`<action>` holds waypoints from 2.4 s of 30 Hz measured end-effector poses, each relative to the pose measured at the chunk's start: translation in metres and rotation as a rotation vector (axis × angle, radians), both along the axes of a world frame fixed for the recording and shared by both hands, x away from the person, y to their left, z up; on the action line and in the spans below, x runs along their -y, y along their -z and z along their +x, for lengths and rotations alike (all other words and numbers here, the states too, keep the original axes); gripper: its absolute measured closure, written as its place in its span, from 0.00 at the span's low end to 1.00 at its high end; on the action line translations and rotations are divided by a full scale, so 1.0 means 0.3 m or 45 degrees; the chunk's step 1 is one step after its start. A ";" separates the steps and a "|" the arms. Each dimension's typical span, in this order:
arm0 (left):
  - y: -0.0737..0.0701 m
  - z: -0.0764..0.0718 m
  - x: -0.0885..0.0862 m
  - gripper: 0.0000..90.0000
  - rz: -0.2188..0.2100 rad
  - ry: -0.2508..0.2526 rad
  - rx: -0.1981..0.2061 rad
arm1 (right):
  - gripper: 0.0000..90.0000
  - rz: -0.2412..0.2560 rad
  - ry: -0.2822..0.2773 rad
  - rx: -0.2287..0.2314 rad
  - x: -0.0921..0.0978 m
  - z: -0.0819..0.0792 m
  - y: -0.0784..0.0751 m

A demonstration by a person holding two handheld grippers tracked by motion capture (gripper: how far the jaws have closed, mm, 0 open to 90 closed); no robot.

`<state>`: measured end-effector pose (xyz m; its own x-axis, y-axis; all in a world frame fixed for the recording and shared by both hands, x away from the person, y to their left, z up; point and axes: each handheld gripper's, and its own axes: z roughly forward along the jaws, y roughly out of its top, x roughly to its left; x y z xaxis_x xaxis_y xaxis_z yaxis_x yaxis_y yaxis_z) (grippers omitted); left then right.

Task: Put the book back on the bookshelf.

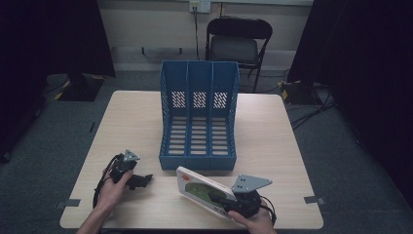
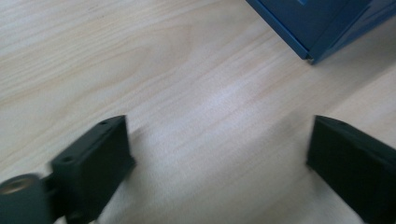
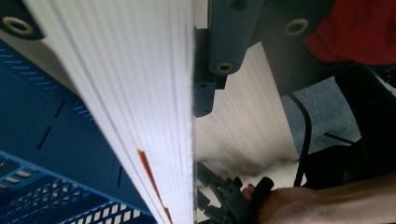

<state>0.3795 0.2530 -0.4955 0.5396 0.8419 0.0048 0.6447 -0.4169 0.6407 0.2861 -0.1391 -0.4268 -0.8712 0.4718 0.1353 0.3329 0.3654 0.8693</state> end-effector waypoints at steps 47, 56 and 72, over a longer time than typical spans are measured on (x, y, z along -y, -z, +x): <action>0.024 -0.010 -0.003 0.00 -0.069 -0.020 0.094 | 0.85 0.045 0.442 0.209 0.050 0.144 -0.216; 0.024 -0.010 -0.003 0.00 -0.070 -0.021 0.094 | 0.85 0.052 0.627 0.194 0.095 0.178 -0.219; 0.024 -0.010 -0.003 0.00 -0.070 -0.020 0.094 | 0.85 0.051 0.859 0.099 0.105 0.302 -0.203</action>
<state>0.3765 0.2539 -0.5027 0.5260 0.8505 -0.0025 0.6013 -0.3698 0.7084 0.3767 -0.1705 -0.3658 -0.3959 0.9113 0.1133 0.4127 0.0664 0.9084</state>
